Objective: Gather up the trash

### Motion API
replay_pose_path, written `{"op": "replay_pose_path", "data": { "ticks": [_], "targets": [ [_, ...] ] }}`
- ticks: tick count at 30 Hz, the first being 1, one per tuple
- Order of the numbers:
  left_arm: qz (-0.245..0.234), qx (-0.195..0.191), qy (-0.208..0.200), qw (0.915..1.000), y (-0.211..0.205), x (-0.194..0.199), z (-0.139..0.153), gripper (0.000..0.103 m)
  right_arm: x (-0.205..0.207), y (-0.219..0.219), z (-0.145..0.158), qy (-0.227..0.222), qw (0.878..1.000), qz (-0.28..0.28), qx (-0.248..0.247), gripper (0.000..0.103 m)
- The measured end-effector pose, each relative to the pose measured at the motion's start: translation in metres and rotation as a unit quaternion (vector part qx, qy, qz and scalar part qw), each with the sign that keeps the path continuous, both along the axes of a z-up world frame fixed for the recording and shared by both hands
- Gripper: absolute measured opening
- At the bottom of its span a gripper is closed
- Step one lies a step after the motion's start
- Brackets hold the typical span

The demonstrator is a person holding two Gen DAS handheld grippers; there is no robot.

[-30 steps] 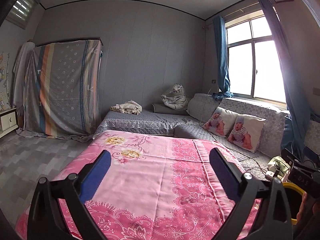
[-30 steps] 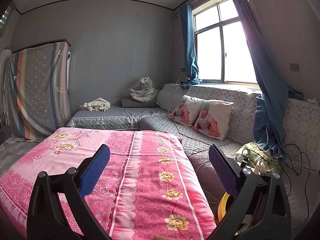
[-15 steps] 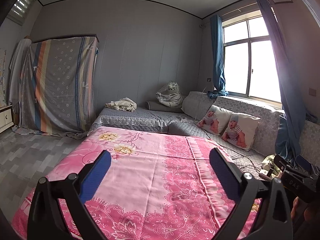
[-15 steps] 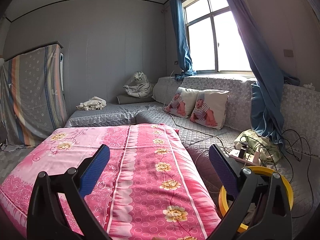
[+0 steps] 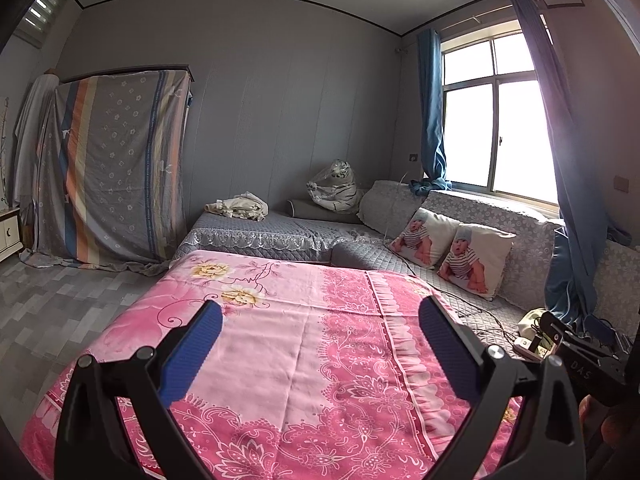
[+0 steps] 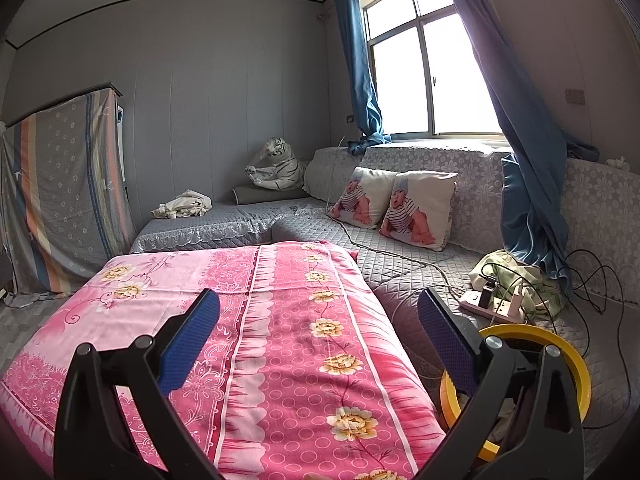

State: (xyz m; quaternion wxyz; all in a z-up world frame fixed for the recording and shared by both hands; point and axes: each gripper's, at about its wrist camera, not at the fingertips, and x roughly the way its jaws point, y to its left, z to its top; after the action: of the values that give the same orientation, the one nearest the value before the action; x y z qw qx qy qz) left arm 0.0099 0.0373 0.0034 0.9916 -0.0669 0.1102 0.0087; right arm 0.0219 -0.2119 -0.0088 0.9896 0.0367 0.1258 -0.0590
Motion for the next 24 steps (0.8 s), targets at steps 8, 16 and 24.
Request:
{"op": "replay_pose_path", "data": {
  "ticks": [8, 16, 24],
  "targets": [
    [-0.003, 0.000, 0.004, 1.0000, 0.0009, 0.0021, -0.0010, 0.095, 0.0023, 0.0008, -0.0031, 0.006, 1.000, 0.001, 0.004, 0.095],
    [-0.005, 0.002, 0.006, 1.0000, 0.0006, 0.0035, -0.0012, 0.095, 0.0027, 0.0006, -0.0042, 0.009, 1.000, 0.002, 0.006, 0.095],
    [-0.006, 0.003, 0.006, 1.0000, -0.0001, 0.0036, -0.0013, 0.095, 0.0036, 0.0008, -0.0062, 0.012, 1.000, 0.002, 0.010, 0.095]
  ]
}}
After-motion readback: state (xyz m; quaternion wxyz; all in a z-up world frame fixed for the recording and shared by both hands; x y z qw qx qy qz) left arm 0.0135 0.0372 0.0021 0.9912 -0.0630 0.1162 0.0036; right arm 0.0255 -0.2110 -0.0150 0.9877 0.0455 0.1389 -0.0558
